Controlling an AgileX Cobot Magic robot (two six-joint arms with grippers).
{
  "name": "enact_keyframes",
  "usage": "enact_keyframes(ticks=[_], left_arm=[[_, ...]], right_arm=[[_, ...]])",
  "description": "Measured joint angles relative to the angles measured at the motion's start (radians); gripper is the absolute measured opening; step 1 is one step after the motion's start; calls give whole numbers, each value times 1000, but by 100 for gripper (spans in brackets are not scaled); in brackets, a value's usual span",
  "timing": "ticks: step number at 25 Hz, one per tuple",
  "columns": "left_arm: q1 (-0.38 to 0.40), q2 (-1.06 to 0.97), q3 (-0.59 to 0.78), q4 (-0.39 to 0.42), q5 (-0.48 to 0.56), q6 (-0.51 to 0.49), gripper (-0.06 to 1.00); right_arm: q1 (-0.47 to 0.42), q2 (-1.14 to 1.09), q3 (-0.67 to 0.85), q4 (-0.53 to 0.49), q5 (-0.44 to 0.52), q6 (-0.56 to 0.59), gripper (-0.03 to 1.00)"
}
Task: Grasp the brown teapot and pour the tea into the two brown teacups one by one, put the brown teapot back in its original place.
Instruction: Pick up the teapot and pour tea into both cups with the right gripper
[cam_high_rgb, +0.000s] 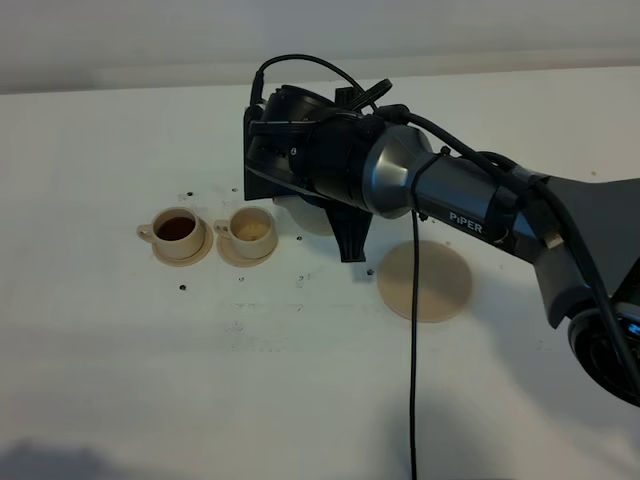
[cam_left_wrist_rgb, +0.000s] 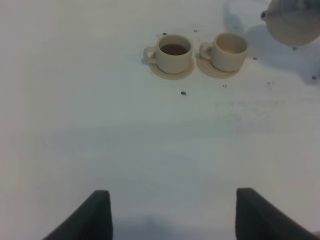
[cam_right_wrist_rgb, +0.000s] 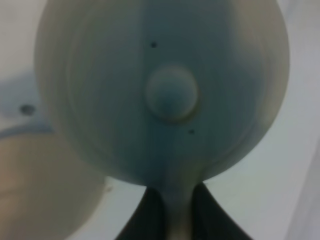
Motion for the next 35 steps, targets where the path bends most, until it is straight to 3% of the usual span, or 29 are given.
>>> enact_keyframes(ticks=[9, 19, 35], left_arm=[[0, 0, 0, 0, 0, 0, 51], [0, 0, 0, 0, 0, 0, 51], [0, 0, 0, 0, 0, 0, 51]], right_arm=[[0, 40, 4, -63, -122, -2, 9], [0, 95, 4, -189, -136, -3, 9], [33, 109, 4, -291, -154, -71, 9]])
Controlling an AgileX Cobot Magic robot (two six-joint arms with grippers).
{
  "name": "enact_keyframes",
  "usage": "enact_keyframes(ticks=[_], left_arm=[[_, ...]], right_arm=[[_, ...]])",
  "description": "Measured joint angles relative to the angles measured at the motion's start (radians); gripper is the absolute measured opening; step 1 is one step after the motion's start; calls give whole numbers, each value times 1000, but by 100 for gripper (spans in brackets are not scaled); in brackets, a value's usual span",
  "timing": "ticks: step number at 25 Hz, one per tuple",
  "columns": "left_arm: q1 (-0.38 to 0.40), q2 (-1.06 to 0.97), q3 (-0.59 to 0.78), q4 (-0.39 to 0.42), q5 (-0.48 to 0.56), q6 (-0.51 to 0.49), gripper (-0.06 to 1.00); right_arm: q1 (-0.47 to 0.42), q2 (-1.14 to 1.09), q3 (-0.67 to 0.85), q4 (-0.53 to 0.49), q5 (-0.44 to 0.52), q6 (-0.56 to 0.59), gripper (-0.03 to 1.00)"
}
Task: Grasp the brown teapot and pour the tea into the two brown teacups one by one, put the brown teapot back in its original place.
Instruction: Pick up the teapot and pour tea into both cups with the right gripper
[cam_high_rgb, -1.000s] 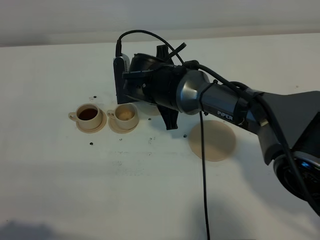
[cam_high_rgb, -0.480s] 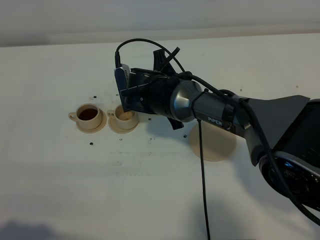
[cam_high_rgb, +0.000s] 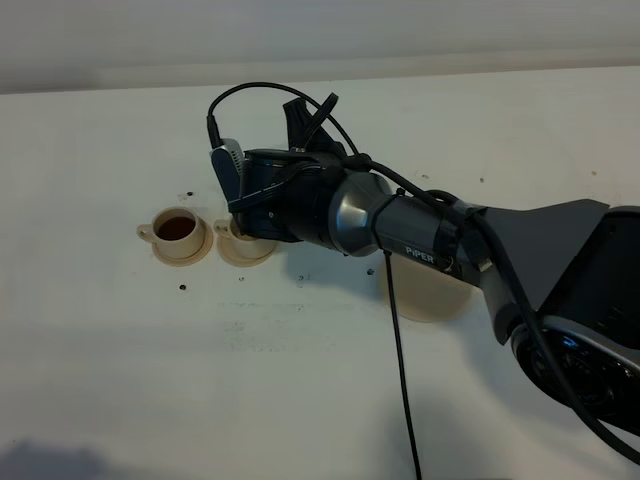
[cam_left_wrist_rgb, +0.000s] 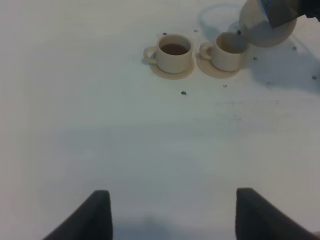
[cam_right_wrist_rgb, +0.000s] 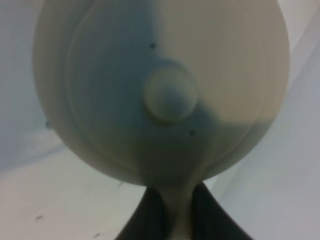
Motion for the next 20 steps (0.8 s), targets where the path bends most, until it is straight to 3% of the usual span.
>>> enact_keyframes(ticks=[20], left_arm=[[2, 0, 0, 0, 0, 0, 51]], right_arm=[[27, 0, 0, -152, -12, -90, 9]])
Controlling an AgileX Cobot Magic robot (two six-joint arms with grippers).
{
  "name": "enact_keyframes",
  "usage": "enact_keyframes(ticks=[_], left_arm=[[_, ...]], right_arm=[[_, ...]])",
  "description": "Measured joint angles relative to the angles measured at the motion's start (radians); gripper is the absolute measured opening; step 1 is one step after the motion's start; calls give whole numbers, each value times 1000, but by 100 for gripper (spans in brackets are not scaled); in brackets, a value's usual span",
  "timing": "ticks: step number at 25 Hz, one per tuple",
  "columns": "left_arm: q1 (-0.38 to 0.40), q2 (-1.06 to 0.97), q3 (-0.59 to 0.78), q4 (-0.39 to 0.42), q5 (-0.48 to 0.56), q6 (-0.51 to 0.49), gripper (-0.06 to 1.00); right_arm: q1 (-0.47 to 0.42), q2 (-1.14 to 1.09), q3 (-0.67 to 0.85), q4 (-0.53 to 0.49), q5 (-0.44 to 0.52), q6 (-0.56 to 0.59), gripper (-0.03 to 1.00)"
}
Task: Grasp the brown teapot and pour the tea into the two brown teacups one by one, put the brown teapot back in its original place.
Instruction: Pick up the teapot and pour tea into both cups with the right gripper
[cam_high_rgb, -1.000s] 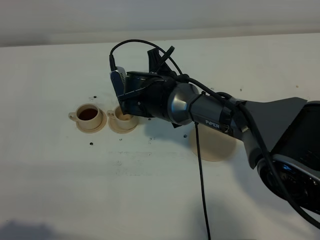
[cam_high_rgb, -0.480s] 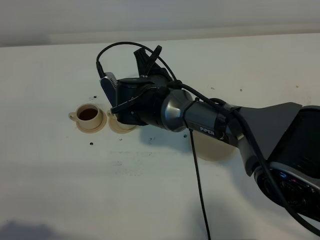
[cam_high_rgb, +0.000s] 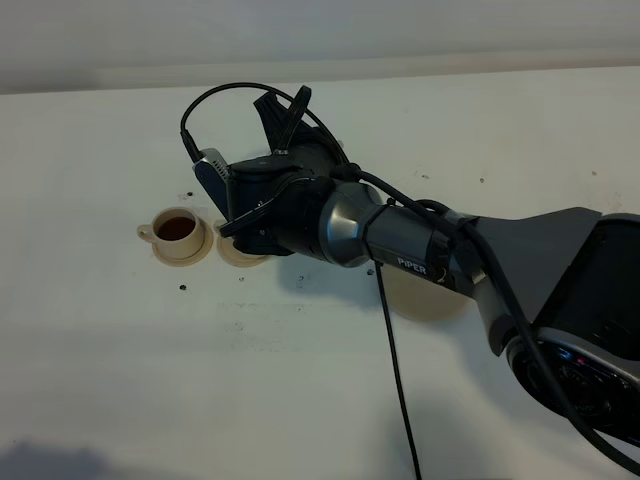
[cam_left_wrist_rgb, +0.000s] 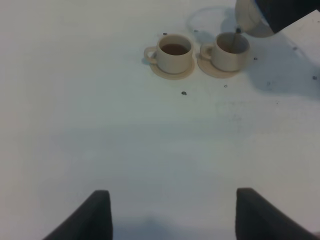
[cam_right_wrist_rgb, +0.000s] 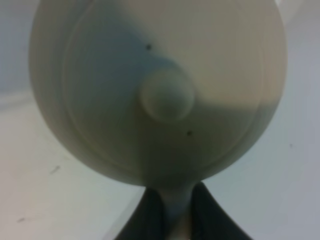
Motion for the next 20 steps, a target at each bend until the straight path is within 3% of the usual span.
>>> enact_keyframes(ticks=[8, 20], left_arm=[[0, 0, 0, 0, 0, 0, 51], [0, 0, 0, 0, 0, 0, 51]], right_arm=[[26, 0, 0, -91, -13, -51, 9], [23, 0, 0, -104, 4, -95, 9]])
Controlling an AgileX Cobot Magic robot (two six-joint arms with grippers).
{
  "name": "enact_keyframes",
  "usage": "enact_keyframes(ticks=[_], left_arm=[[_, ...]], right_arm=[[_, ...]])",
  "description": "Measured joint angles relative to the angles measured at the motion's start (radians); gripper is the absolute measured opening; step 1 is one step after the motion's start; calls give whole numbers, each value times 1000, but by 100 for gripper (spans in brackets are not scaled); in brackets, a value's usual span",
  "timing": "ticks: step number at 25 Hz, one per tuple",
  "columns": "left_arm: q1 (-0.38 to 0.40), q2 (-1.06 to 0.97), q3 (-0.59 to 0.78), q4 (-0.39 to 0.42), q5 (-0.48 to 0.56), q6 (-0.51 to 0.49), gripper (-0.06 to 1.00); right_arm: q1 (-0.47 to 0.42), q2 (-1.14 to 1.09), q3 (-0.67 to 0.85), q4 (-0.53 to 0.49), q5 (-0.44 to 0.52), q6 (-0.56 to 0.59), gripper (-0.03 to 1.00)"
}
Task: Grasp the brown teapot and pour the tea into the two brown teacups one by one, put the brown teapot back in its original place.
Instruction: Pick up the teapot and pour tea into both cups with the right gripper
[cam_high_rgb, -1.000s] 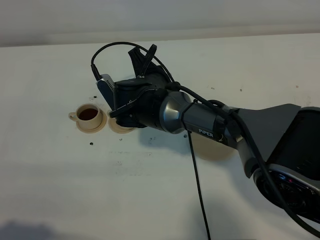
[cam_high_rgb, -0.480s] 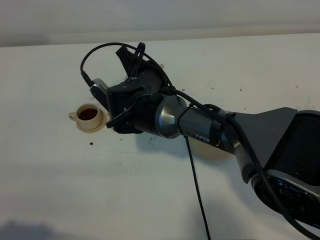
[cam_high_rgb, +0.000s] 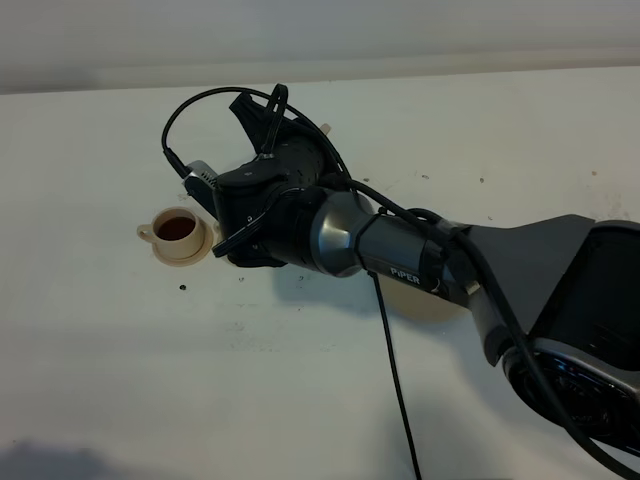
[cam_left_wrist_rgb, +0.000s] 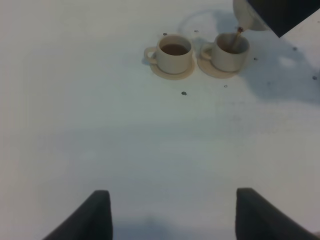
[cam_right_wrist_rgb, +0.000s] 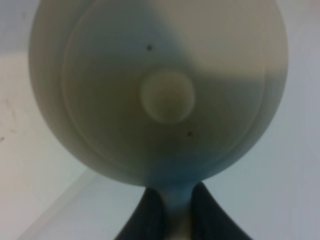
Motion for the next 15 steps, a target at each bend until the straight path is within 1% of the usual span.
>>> enact_keyframes(ticks=[5, 15], left_arm=[[0, 0, 0, 0, 0, 0, 51], [0, 0, 0, 0, 0, 0, 51]], right_arm=[[-5, 0, 0, 0, 4, -11, 9], [-5, 0, 0, -16, -3, -80, 9]])
